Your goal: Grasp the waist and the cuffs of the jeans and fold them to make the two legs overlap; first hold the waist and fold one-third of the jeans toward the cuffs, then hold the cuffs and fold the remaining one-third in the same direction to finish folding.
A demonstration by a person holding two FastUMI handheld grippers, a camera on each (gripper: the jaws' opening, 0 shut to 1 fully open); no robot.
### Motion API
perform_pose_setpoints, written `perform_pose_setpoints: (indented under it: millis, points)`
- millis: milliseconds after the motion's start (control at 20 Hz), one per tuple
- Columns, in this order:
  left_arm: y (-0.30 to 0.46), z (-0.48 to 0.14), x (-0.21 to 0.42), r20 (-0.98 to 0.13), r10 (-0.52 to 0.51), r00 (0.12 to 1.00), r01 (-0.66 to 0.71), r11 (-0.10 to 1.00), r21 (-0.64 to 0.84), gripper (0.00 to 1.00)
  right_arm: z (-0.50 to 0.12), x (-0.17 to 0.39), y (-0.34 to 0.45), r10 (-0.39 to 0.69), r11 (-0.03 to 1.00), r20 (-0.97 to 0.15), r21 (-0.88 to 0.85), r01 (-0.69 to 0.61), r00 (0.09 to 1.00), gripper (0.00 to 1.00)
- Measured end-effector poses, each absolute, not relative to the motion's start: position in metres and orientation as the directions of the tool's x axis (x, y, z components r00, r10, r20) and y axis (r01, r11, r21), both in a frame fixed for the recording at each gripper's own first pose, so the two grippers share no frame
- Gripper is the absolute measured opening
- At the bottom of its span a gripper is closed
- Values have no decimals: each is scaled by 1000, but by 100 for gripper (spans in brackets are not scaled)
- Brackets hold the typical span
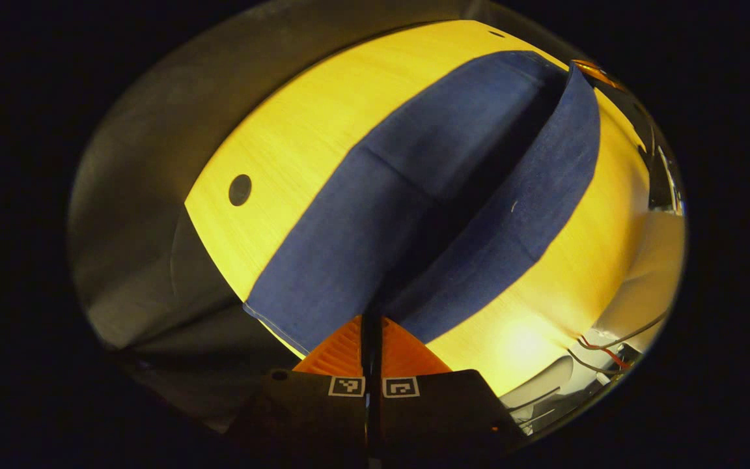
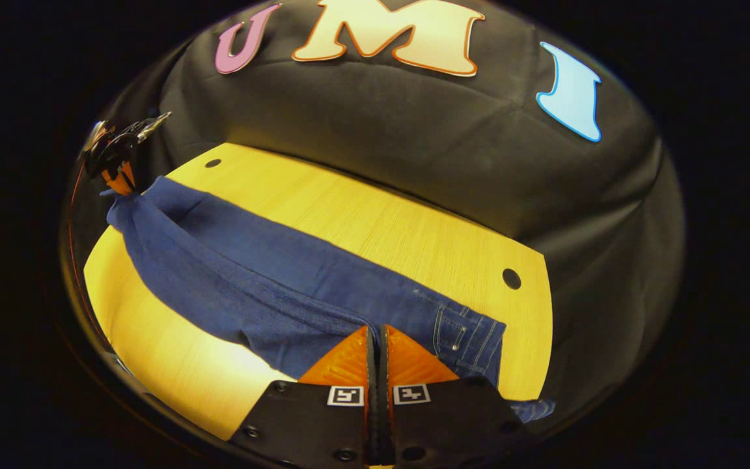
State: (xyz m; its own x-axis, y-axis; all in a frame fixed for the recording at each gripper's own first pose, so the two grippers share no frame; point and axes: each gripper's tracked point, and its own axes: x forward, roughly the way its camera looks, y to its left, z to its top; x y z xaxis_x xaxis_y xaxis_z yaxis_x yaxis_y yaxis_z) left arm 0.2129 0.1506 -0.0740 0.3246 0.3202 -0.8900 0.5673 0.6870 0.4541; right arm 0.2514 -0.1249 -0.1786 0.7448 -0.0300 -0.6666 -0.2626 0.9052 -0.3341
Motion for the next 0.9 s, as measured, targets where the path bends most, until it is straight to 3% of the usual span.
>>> perform_pose_setpoints:
  millis: [250,500,750,800,850,900]
  points:
    - [151,-75,280,-850,353,391,556,645,523,0,-205,304,-127,-57,945,-657,-278,-171,752,2]
    - [161,-99,305,-828,385,408,532,636,559,0,-252,320,-129,-81,930,-699,-309,-199,710,0]
    - [168,-102,319,-792,403,459,473,643,602,0,-259,325,-125,-16,967,-715,-189,-172,699,6]
    - [169,-97,324,-768,408,494,444,640,626,0,-252,326,-128,-6,975,-708,-160,-153,706,23]
    - [171,-90,327,-741,417,527,413,636,652,1,-246,326,-129,12,981,-699,-129,-142,715,27]
    - [174,-82,333,-699,429,573,375,621,688,26,-238,324,-132,25,985,-693,-106,-137,720,45]
